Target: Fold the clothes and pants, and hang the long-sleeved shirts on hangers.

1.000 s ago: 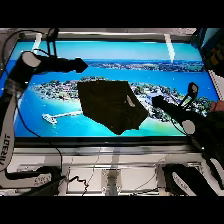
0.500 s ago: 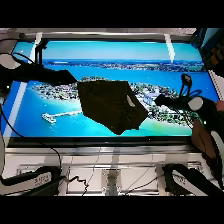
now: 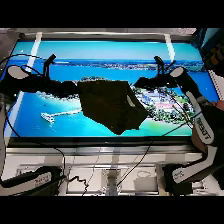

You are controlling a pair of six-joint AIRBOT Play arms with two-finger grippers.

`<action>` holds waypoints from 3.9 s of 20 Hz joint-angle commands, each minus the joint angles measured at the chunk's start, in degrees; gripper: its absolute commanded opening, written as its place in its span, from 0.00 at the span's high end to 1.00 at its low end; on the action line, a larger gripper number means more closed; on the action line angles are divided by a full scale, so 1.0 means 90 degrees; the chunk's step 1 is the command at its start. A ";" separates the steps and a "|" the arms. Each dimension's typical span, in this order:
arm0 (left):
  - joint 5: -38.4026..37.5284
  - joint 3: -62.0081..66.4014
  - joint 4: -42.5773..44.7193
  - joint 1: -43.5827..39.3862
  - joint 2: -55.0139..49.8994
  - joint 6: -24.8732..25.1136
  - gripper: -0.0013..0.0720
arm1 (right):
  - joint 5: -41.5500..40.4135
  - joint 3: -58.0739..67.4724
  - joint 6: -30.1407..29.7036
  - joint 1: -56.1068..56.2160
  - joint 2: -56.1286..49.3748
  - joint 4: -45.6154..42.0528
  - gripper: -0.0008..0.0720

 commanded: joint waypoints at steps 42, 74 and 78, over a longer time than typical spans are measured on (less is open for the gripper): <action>0.0214 -0.0083 -0.0017 -0.0005 0.0002 0.0005 0.28 | 0.3075 0.3577 0.1804 -0.1469 -0.1226 -0.3247 0.29; 0.0335 -0.0083 -0.0012 -0.0005 0.0002 0.0032 0.28 | 0.3946 0.1460 0.4116 -0.0527 -0.1054 -0.2902 0.23; 0.0338 -0.0083 -0.0012 -0.0005 0.0002 0.0032 0.28 | 0.3881 0.1457 0.4121 -0.0520 -0.1069 -0.2846 0.23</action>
